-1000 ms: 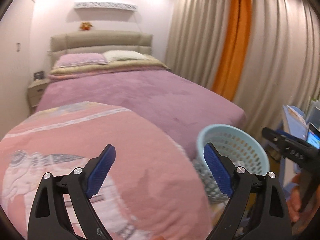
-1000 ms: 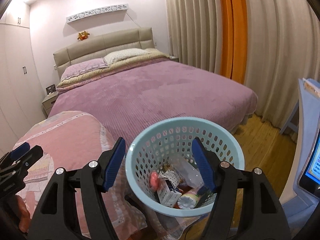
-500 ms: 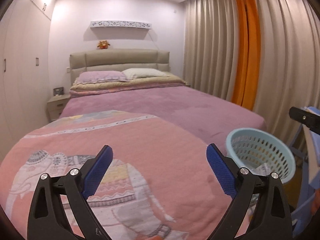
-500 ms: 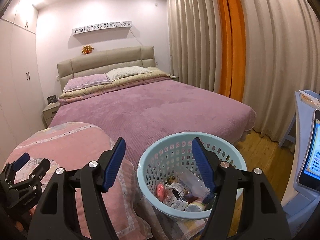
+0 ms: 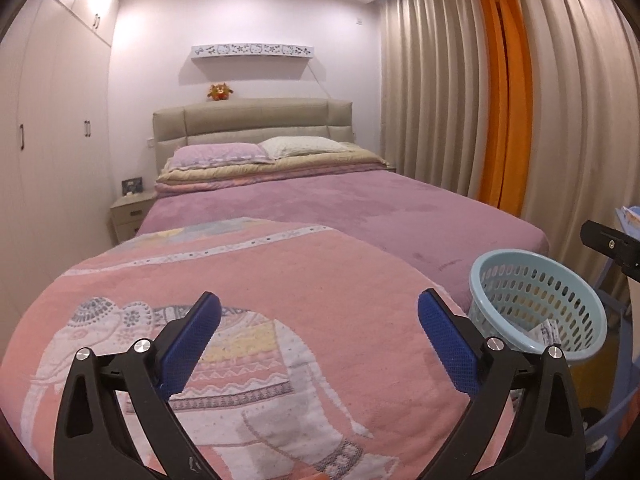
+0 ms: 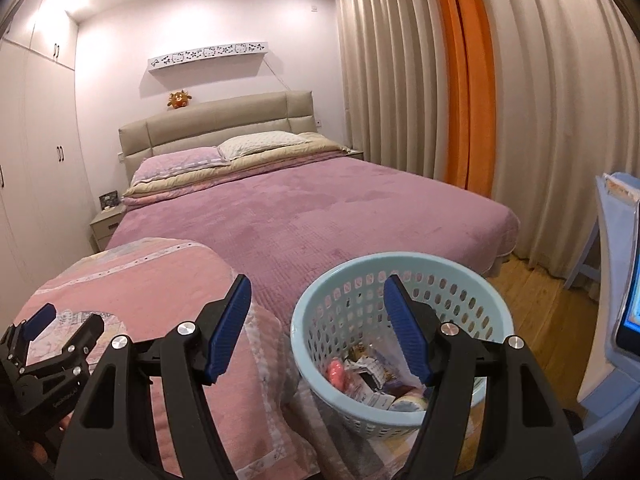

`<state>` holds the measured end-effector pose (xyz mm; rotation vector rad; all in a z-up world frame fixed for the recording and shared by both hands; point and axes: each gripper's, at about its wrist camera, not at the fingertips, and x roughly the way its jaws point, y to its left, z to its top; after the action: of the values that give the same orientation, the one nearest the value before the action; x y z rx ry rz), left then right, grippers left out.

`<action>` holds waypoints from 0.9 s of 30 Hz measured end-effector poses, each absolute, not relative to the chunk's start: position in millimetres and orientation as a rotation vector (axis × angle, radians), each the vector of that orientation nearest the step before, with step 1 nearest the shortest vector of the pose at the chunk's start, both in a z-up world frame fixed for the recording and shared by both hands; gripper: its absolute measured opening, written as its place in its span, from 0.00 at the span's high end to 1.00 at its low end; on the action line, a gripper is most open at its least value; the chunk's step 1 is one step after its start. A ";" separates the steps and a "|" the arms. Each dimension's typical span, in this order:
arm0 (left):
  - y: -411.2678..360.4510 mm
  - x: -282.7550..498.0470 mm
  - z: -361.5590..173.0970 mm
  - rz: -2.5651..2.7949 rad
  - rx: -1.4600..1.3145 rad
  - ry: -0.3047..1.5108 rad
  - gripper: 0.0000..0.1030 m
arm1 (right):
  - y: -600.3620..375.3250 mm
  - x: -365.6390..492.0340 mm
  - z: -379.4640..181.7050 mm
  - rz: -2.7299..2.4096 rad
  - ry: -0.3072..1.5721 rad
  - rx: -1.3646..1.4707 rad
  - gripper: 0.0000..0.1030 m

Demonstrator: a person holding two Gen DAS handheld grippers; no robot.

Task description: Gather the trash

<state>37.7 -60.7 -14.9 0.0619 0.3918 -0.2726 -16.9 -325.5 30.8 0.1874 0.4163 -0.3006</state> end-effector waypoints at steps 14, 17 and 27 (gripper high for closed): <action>-58.1 42.1 -13.9 -0.279 0.044 0.411 0.07 | -327.4 -16.2 27.4 -0.292 0.413 0.191 0.37; -57.1 42.2 -13.5 -0.279 0.045 0.411 0.07 | -326.6 -15.5 27.1 -0.288 0.413 0.190 0.37; -59.7 41.8 -14.1 -0.273 0.051 0.416 0.07 | -327.4 -15.0 26.2 -0.284 0.416 0.190 0.37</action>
<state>41.8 -59.7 -14.1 0.0507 0.4161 -0.2727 -15.0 -327.4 26.2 0.1904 0.4161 -0.2844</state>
